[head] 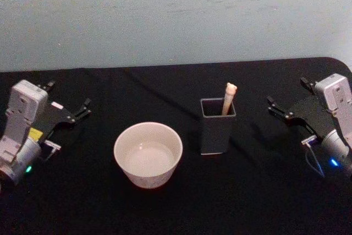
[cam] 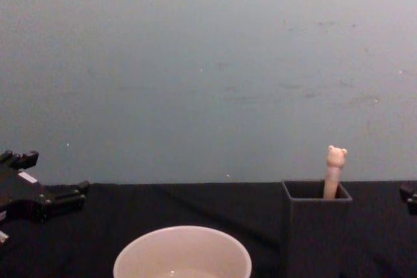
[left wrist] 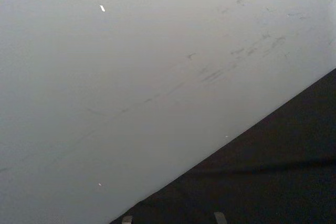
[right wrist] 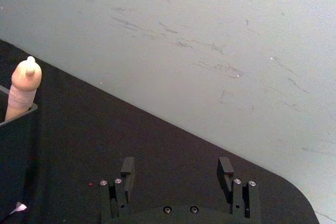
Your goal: Pick up the stirring spoon with one hand, stir inside the cup, then place it back in its original position.
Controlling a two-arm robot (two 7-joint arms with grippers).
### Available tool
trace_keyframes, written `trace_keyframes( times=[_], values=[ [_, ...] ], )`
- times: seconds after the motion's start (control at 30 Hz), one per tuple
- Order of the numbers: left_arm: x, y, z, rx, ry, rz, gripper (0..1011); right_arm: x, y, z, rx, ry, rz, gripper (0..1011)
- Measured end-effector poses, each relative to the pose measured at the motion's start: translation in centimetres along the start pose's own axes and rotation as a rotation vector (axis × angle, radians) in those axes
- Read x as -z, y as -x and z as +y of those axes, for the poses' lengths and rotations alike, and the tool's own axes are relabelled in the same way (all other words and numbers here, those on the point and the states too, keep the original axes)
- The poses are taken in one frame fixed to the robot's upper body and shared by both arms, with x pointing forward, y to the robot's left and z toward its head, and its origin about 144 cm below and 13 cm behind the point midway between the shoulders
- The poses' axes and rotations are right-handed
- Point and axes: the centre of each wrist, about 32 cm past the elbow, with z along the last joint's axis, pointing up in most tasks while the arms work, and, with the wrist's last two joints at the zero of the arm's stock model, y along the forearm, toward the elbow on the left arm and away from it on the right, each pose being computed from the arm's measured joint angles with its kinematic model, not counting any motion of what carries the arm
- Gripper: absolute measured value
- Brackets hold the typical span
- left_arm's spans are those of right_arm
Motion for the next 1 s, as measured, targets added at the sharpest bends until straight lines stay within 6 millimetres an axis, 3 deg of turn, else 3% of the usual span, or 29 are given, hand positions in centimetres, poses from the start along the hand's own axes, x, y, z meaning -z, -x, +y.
trace_keyframes(
  times=[1.0],
  values=[
    [0.0,0.0,0.0,0.0,0.0,0.0,1002,0.0,0.0,0.0,0.0,0.0,0.0,1002]
  ],
)
